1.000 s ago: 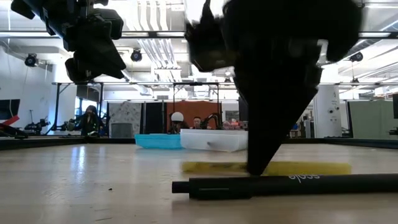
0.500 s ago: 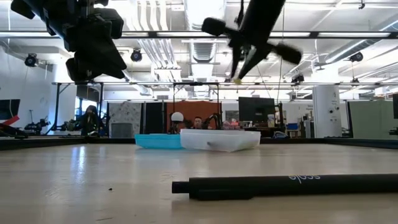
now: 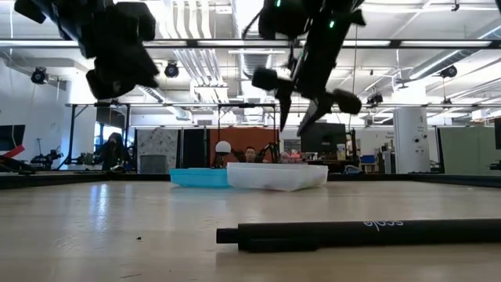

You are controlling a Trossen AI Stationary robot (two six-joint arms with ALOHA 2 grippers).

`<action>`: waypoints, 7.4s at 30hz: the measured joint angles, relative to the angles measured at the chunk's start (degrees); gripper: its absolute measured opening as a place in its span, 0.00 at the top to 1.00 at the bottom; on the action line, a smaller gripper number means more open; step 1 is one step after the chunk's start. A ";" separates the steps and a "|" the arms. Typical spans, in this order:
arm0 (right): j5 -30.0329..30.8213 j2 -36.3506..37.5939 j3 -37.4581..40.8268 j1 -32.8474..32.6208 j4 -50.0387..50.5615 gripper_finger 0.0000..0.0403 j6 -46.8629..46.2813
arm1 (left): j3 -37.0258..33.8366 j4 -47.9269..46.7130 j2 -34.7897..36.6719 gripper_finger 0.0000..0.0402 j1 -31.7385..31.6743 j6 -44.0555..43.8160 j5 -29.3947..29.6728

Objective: Pick & place school supplies into a supply box
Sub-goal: Put the black pen into the blue supply box, then close the blue supply box

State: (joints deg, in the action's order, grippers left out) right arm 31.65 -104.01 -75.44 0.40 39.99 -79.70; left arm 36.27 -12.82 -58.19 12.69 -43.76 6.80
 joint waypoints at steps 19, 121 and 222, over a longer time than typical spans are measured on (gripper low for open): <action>-4.71 6.38 0.27 -33.22 30.48 0.60 -14.30 | 21.43 12.40 -34.04 0.80 9.02 10.09 -4.44; -2.15 12.50 17.22 -54.12 36.98 0.59 -47.14 | 57.26 -17.00 -67.87 0.73 6.55 15.64 5.21; -22.69 19.91 25.12 7.35 -11.25 0.97 16.07 | 20.15 -8.32 -39.37 0.96 -51.32 5.91 -9.78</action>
State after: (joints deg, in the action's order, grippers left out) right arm 8.96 -84.10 -50.32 7.75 28.74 -63.64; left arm 56.42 -21.14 -97.57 -38.63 -37.85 -2.98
